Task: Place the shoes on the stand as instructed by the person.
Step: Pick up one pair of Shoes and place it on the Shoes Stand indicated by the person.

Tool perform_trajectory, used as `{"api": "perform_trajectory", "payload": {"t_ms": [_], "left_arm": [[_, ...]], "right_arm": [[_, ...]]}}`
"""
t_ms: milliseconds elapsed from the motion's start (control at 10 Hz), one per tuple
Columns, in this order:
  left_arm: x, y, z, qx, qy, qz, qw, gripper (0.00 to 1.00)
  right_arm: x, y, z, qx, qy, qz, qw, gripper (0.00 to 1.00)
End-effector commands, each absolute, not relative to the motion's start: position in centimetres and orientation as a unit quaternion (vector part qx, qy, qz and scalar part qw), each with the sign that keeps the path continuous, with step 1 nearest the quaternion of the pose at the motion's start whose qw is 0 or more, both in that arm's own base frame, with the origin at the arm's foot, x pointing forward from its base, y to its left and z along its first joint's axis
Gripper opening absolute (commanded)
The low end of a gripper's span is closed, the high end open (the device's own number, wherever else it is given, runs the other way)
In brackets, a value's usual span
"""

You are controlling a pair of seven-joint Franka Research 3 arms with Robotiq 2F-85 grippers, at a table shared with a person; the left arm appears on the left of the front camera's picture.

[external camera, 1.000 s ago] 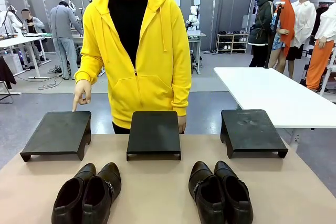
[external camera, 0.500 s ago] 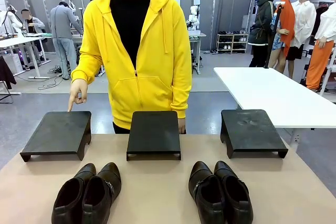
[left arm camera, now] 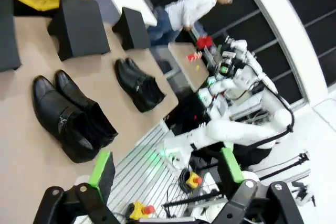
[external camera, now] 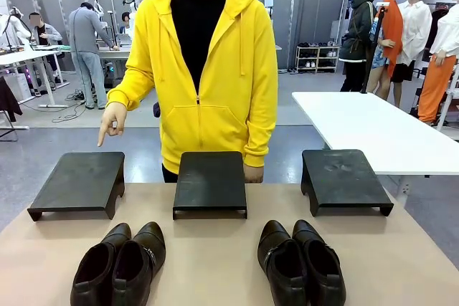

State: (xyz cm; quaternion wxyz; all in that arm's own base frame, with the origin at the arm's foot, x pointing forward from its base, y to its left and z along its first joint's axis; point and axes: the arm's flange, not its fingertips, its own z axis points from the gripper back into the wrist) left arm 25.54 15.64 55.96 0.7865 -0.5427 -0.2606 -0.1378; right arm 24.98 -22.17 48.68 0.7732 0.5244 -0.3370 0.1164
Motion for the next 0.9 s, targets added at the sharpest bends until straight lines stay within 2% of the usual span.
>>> {"api": "perform_trajectory", "payload": {"t_ms": [0,100,200,400,800], "left_arm": [[28.6,10.2,60.5,-0.508,-0.193,-0.17,0.822,1.0],[29.6,7.0,62.0,-0.494,-0.156,-0.179,0.837,1.0],[30.5,2.9,62.8,-0.442,-0.093,-0.169,0.876,1.0],[31.4,-4.4,63.3,-0.352,-0.043,-0.184,0.917,1.0],[31.4,-14.6,59.9,-0.158,-0.032,-0.117,0.98,1.0]], "right_arm": [[25.0,-22.3,48.8,0.525,-0.342,0.119,0.77,1.0],[25.0,-22.3,48.8,0.525,-0.342,0.119,0.77,1.0],[25.0,-22.3,48.8,0.525,-0.342,0.119,0.77,1.0],[25.0,-22.3,48.8,0.525,-0.342,0.119,0.77,1.0],[25.0,-22.3,48.8,0.525,-0.342,0.119,0.77,1.0]]}}
